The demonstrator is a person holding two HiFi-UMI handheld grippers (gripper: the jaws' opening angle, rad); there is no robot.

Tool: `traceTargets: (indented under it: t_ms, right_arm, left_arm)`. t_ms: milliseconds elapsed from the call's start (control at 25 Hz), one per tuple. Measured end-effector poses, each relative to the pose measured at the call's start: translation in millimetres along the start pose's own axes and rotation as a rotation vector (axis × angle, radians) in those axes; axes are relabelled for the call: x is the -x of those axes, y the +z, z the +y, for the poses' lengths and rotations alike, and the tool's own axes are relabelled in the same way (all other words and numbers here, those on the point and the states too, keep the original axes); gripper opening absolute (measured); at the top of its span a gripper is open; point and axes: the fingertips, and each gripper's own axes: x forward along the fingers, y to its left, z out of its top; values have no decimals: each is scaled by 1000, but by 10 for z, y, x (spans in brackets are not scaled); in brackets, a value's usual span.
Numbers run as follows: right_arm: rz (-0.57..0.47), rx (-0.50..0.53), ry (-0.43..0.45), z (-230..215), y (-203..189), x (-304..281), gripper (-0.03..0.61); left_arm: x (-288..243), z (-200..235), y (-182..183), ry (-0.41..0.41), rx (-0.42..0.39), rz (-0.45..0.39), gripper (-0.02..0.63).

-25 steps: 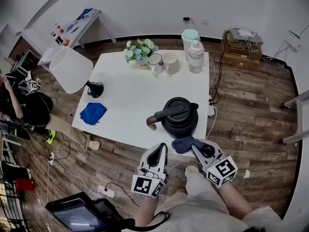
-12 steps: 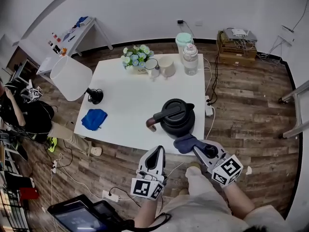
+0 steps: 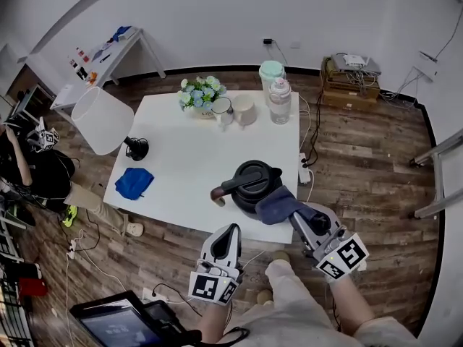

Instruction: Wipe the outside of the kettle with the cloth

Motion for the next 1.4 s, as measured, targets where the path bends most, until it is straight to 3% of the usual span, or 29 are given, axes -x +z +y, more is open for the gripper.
traceTargets:
  t_ms: [280,520,720,920,1080,1240,1400]
  right_arm:
    - [46,-132,-144,-387,-555,75,63]
    - [114,-139,-189,-577,-962,81,63]
    - [209,-95,-253,-739,-1198,96,63]
    - [311,31,-264,-795,-1336,93,63]
    - [254,103,-215,-738,-1086,151,63]
    - [85,106,-199,-670,-372,241,63]
    - [-10,128,-203,-650,183,181,63]
  left_arm:
    - [-50,38,-143,14,-7,6,8]
    - [-103,124,-223,23,-19,8,8]
    - [-107,198,-339,29,-30,17,8]
    - [-134,264,-443,36,-35,27,8]
    - [-185,233,-396,25,-38,37,8]
    - [-230,173,-246,8,-41,48,8]
    - [-278,134,-90,2,-33,41,8]
